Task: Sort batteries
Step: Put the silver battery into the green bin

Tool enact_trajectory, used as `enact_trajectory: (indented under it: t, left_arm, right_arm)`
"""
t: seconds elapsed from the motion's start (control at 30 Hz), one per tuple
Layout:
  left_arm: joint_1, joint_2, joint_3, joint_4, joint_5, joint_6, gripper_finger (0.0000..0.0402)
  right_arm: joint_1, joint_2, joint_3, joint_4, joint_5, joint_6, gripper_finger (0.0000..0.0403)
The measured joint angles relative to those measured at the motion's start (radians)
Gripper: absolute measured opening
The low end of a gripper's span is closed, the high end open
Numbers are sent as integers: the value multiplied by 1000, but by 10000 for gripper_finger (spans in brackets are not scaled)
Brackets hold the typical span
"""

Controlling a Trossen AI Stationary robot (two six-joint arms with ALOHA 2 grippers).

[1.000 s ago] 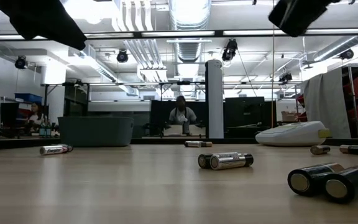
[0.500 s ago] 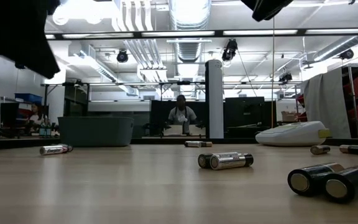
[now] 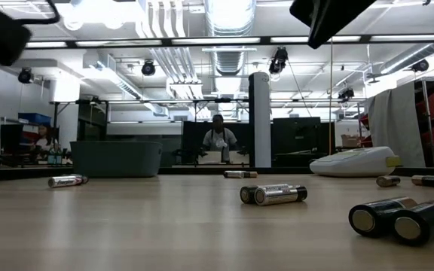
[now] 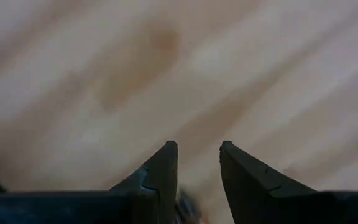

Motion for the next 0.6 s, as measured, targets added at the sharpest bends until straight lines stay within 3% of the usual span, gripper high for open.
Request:
enact_trajectory:
  t: [0.2, 0.5, 0.6]
  left_arm:
    - [-47, 96, 70, -99, 164, -111, 100]
    - [-80, 177, 212, -353, 167, -211, 100]
    - [-96, 190, 215, -349, 125, -223, 100]
  right_arm:
    - [-4, 2, 0, 2, 40, -38, 38]
    - [-13, 3, 0, 1, 58, -51, 38]
    - [-13, 3, -1, 1, 57, -49, 38]
